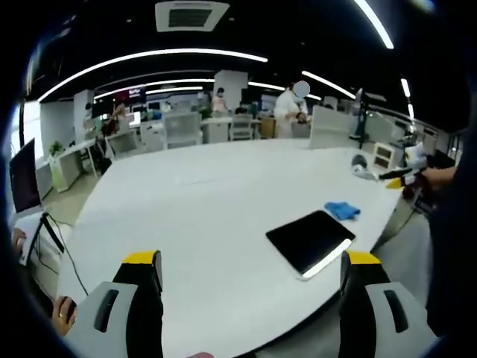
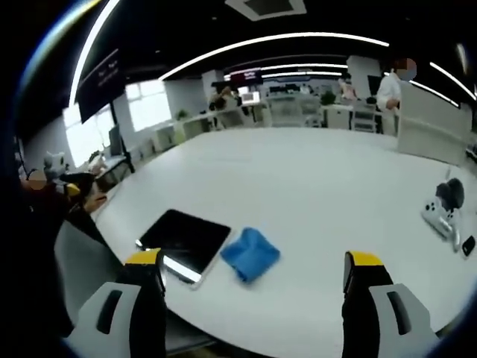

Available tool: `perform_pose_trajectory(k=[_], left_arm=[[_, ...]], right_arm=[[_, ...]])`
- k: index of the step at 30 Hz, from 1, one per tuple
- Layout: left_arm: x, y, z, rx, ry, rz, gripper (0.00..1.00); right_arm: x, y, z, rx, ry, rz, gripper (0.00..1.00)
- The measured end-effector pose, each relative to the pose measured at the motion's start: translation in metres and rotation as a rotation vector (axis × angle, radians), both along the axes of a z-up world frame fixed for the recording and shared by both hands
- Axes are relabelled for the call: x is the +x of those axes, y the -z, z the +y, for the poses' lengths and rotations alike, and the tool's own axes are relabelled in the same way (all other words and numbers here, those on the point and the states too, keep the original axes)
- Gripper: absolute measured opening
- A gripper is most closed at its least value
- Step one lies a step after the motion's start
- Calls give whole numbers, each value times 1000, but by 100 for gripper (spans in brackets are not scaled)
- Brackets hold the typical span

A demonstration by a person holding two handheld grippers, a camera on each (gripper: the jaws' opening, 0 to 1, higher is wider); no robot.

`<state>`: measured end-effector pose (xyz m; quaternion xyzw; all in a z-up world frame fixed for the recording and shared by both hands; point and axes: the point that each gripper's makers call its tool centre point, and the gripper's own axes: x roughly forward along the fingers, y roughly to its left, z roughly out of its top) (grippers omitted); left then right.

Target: Wipe the mirror surface with the cleaning cloth until all visible marks leave the cleaned area.

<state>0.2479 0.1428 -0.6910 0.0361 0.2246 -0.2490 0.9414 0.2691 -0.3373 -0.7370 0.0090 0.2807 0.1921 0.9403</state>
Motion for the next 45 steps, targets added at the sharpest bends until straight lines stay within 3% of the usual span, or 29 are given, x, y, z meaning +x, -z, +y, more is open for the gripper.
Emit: perform_pose_trajectory(k=[1, 5, 12, 23, 24, 27, 30, 32, 36, 41, 45], left_arm=[[6, -3, 8, 34, -24, -38, 100], [8, -11, 12, 15, -33, -53, 100], [7, -9, 24, 13, -57, -39, 100], [-6, 14, 10, -19, -51, 13, 100], [-7, 14, 9, -21, -49, 13, 100], [-10, 15, 7, -26, -49, 18, 100], [-13, 18, 7, -17, -49, 32, 100], [-13, 19, 7, -11, -49, 36, 100], [-12, 17, 6, -14, -49, 34, 100], [-10, 17, 6, -5, -35, 33, 100], [-10, 15, 5, -1, -29, 29, 100]], right_arm=[[2, 4, -2, -20, 12, 23, 100], [14, 4, -1, -15, 31, 23, 100], [36, 7, 0, 58, 111, 36, 99], [64, 30, 7, -12, 133, 41, 91], [72, 34, 0, -49, 192, 16, 87], [69, 50, 8, -138, 126, 47, 75], [72, 65, 24, -79, 122, 60, 75], [71, 74, 29, -107, 113, 70, 72], [70, 86, 33, -147, 110, 67, 46], [72, 99, 40, -134, 106, 99, 42], [74, 104, 44, -151, 103, 107, 30]])
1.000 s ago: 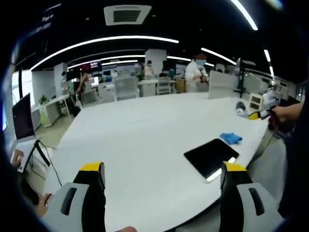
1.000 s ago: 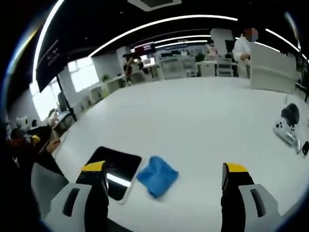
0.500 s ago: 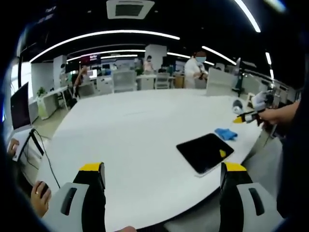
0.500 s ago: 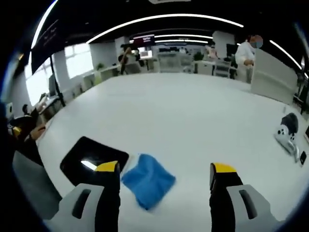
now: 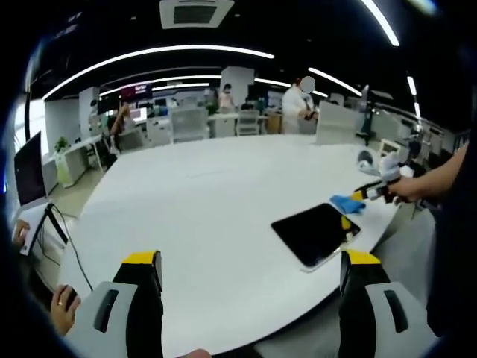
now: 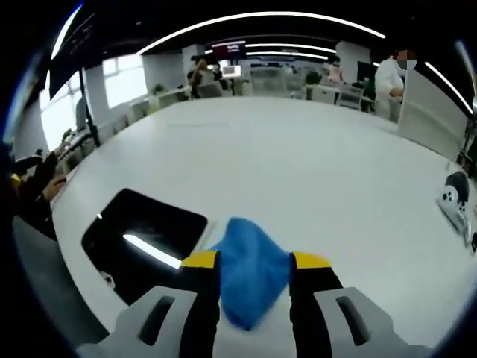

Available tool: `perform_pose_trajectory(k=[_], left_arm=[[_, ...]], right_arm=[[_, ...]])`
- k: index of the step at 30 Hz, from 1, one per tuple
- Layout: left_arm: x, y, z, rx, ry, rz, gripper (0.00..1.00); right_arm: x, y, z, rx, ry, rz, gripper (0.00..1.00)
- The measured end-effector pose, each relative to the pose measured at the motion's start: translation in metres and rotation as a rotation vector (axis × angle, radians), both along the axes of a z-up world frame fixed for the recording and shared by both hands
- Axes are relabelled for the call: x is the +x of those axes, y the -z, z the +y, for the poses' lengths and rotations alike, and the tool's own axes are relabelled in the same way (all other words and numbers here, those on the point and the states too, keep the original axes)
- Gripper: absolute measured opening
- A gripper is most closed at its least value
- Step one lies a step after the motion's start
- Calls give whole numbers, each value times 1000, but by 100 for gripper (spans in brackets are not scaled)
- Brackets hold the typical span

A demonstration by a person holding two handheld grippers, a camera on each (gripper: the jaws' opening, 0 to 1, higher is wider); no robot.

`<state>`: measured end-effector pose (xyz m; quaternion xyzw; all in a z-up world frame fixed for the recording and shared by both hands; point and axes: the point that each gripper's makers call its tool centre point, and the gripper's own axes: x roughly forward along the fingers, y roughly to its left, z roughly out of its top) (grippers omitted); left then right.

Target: Wipe the mirror surface with the cleaning cloth until all visible marks leave the cleaned area.

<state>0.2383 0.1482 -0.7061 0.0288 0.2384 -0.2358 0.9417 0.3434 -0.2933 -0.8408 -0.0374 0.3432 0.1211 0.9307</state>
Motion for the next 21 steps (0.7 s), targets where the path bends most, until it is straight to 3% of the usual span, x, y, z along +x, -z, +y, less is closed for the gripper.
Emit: perform_pose_trajectory(k=[7, 11, 19, 21], left_arm=[[-5, 2, -1, 12, 18, 5, 100], [-9, 3, 0, 13, 17, 10, 100], [-14, 7, 2, 24, 22, 19, 100], [-14, 7, 0, 27, 27, 18, 100]], right_arm=[[3, 16, 2, -2, 14, 46, 20], [-1, 23, 5, -45, -18, 76, 2], [-3, 28, 2, -49, 40, 120, 2], [-5, 30, 5, -1, 63, 155, 2]])
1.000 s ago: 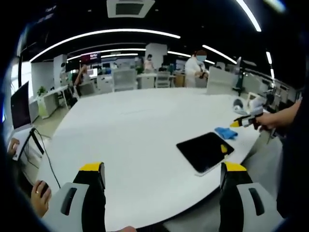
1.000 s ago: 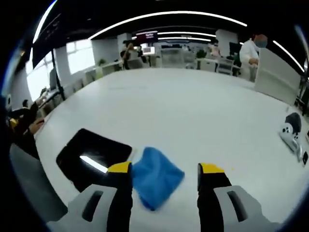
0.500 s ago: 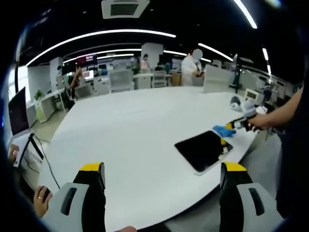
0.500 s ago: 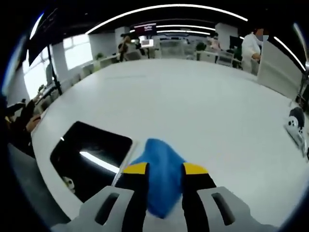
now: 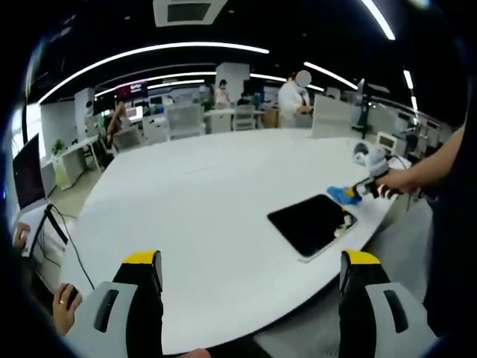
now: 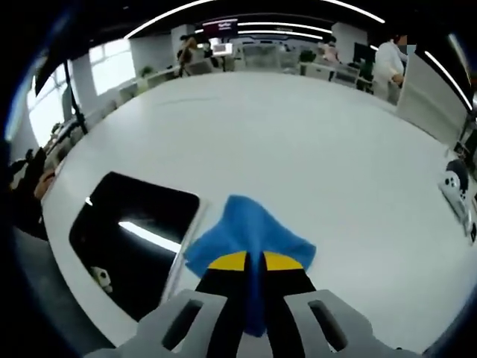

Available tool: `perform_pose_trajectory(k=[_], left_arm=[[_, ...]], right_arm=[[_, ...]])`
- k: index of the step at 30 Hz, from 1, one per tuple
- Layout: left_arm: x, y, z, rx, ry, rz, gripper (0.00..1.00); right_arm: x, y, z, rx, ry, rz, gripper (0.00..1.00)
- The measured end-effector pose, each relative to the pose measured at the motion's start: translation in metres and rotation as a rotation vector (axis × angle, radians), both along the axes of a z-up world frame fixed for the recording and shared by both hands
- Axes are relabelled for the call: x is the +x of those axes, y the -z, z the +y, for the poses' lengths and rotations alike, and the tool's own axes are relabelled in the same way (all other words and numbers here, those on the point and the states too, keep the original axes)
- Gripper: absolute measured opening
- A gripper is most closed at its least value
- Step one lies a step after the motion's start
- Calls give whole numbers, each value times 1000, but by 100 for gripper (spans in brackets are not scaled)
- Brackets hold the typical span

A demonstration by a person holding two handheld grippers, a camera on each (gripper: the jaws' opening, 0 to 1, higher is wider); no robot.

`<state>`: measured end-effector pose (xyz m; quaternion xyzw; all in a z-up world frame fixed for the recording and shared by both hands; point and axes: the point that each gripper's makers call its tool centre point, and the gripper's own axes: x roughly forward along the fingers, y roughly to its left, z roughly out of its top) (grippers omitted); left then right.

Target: Wipe the mirror surface with the cleaning cloth until all visible marks leave the cleaned area.

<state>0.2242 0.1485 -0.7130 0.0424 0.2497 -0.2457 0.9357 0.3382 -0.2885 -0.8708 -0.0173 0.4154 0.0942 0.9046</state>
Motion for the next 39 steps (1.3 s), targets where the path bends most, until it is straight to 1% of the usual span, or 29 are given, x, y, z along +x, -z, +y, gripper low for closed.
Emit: perform_pose_trajectory(k=[1, 2, 4, 5, 6, 7, 8, 9, 10, 11, 17, 20, 23, 24, 25, 27, 30, 36, 39], left_arm=[[0, 0, -1, 0, 2, -1, 100], [1, -1, -2, 1, 7, -3, 100], [1, -1, -4, 3, 14, -3, 100], [1, -1, -4, 4, 18, -2, 100], [1, -1, -5, 3, 22, -2, 100], [2, -1, -5, 0, 25, -2, 100], [2, -1, -6, -2, 27, -2, 100], [1, -1, -6, -6, 27, -2, 100], [1, -1, -6, -11, 26, -2, 100], [1, -1, -6, -19, 24, -4, 100], [-1, 2, -7, -18, 34, 3, 100], [-1, 2, -6, -19, 33, 3, 100], [-1, 1, -5, -14, 32, 1, 100], [-1, 0, -5, -14, 31, 1, 100], [-1, 1, -4, -15, 30, 2, 100], [0, -1, -5, -19, 29, 1, 100], [0, -1, -7, -14, 33, -1, 100], [-1, 1, -9, -9, 43, 3, 100], [-1, 2, -8, -9, 45, 6, 100]], right_arm=[[-1, 0, 2, 29, 10, 14, 1], [1, -1, -1, 11, -10, 10, 1], [2, -1, -1, 13, -18, 26, 1], [0, -1, -1, 52, 28, 58, 1], [-1, -3, -1, 76, 53, 73, 0], [0, -6, -4, 93, 86, 74, 0], [1, -8, -5, 96, 95, 71, 0], [3, -12, -6, 117, 119, 66, 0], [3, -15, -5, 137, 123, 64, 0], [1, -18, -3, 159, 138, 74, 0], [0, -30, 0, 159, 122, 61, 0], [-1, -33, 3, 188, 138, 68, 0], [0, -32, 5, 198, 139, 70, 0], [1, -34, 6, 193, 135, 57, 0], [2, -33, 6, 192, 139, 57, 0], [1, -31, 10, 221, 154, 83, 0], [5, -31, 17, 211, 135, 85, 0], [15, -30, 32, 227, 119, 100, 0], [17, -29, 39, 223, 107, 106, 0]])
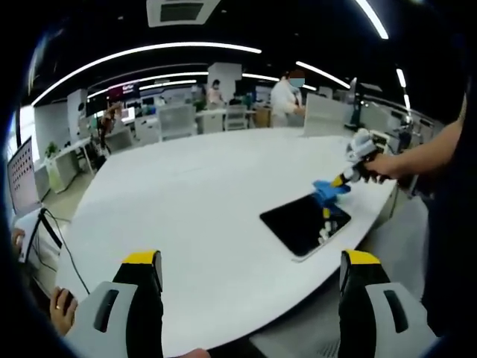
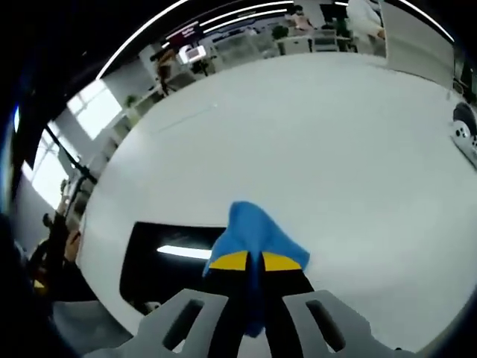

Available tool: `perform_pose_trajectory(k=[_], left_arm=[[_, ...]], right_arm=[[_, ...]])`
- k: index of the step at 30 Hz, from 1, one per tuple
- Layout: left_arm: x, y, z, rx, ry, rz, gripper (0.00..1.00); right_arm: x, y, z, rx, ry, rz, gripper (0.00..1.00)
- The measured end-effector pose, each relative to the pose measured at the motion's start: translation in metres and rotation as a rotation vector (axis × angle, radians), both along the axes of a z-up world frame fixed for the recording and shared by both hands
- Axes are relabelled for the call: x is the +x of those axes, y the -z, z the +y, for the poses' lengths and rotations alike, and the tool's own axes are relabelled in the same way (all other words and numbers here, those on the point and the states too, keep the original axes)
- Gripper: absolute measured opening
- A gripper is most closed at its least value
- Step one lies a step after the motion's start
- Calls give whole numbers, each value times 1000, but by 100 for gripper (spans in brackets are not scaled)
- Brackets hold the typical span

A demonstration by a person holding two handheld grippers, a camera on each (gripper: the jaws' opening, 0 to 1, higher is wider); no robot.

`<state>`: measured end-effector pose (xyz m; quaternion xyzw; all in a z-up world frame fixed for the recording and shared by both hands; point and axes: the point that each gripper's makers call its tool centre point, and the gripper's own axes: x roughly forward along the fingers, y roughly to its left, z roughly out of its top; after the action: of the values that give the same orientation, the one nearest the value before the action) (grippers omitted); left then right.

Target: Wipe the mirror surface with the cleaning cloth until all visible marks leave the cleaned area.

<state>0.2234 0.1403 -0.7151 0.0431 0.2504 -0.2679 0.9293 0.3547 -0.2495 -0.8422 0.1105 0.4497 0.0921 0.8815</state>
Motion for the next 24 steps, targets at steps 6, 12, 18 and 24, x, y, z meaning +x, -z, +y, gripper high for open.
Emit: perform_pose_trajectory(k=[6, 12, 18, 24], left_arm=[[2, -1, 3, -1, 0, -1, 100], [5, -2, 7, 0, 2, -2, 100], [5, -2, 7, 1, 5, -1, 100], [3, -2, 7, 4, 11, 0, 100]], right_arm=[[1, 6, 9, -3, -11, 18, 0], [-2, 16, 16, -9, -23, 41, 0], [-4, 21, 20, -5, -19, 52, 0], [-2, 17, 30, -1, -29, 52, 0]])
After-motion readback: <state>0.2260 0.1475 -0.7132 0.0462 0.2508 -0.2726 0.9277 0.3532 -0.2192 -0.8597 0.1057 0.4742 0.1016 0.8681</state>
